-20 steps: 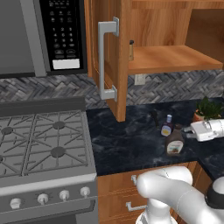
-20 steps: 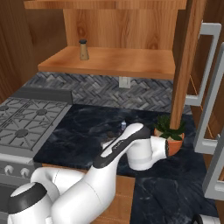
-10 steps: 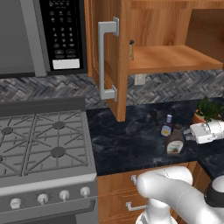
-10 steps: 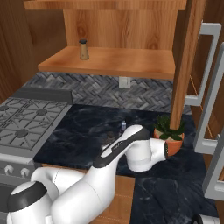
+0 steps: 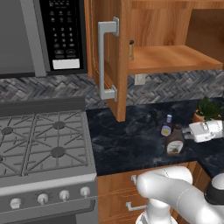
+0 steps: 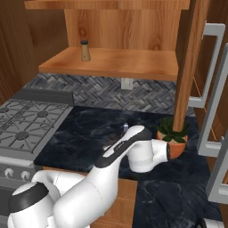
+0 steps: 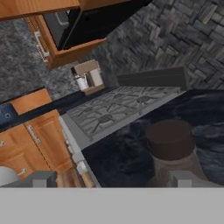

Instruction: There are various items on the counter. Only move the condiments/shakers into the cabinet.

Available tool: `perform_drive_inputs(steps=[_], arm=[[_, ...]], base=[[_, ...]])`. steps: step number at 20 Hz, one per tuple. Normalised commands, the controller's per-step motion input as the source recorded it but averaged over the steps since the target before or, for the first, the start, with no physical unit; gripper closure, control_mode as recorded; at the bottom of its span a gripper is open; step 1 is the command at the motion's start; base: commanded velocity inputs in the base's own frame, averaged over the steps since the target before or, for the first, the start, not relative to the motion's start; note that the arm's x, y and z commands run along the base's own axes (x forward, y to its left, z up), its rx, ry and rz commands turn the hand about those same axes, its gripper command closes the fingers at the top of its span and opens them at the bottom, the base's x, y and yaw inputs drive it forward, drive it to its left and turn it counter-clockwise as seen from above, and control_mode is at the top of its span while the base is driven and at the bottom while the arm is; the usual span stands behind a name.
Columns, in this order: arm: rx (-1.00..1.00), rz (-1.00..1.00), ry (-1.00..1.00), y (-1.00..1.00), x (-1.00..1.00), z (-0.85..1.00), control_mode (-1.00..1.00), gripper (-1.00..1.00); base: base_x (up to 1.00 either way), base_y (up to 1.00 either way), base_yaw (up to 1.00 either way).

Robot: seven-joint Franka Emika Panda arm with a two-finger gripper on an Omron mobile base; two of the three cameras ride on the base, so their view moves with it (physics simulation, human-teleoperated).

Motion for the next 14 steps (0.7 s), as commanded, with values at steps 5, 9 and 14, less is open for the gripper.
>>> perform_drive_inputs(steps=[5,9,14], arm=[[0.00,0.00,0.00,0.00,0.18,0.00,-1.00,-1.00],[-0.01,0.00,0.00,0.00,0.21,-0.03,-1.00,-1.00],[-0.02,0.00,0.00,0.00,0.12,-0.02,-1.00,-1.00]], base=[[0.00,0.00,0.00],[0.00,0.00,0.00],[0.00,0.00,0.00]])
